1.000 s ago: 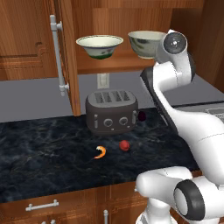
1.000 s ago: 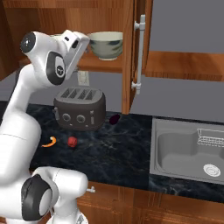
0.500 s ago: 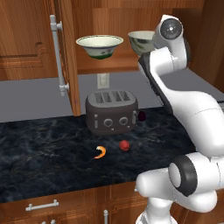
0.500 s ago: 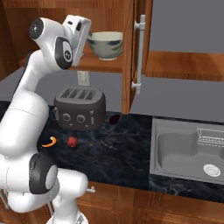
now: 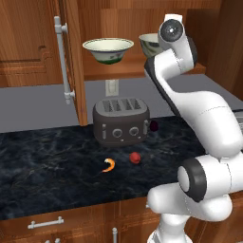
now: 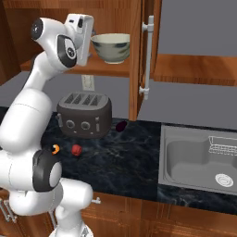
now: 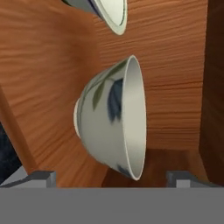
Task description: Pick both bowls and place them on the counter. Then place the bell pepper in one bowl and place the shrimp in the other bowl.
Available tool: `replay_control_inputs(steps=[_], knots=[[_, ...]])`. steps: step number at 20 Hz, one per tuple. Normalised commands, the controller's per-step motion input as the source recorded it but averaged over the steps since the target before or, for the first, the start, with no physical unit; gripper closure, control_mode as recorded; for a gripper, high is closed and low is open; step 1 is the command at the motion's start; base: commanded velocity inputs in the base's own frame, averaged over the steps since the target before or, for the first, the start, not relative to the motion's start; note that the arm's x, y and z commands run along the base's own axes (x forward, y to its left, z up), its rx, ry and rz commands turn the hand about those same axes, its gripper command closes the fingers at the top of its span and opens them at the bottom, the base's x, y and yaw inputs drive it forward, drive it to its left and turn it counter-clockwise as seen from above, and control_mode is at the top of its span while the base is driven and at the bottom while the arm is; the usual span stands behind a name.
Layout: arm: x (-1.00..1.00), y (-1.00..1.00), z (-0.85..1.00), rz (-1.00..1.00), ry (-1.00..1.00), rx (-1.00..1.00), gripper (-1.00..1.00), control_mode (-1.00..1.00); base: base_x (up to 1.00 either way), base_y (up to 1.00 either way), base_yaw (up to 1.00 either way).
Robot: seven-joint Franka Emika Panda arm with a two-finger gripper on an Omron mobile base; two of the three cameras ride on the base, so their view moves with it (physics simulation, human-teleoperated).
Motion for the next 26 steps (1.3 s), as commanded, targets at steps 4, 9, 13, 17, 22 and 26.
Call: replay_control_inputs(steps=[4, 9, 13, 17, 22, 26], knots=[[0.32, 0.0, 0.0, 0.0, 0.03, -0.03, -1.0, -1.0, 0.0, 0.0, 0.0], [0.29, 0.0, -0.01, 0.0, 0.1, -0.02, -1.0, -1.0, 0.0, 0.0, 0.0], [0.25, 0.0, 0.0, 0.0, 0.12, -0.01, -1.0, -1.0, 0.0, 0.0, 0.0], [0.25, 0.0, 0.0, 0.0, 0.11, -0.01, -1.0, -1.0, 0.0, 0.0, 0.0], [0.12, -0.04, -0.01, 0.0, 0.06, -0.01, -1.0, -1.0, 0.0, 0.0, 0.0], [0.06, 0.0, -0.06, 0.0, 0.04, 0.0, -1.0, -1.0, 0.0, 0.0, 0.0]])
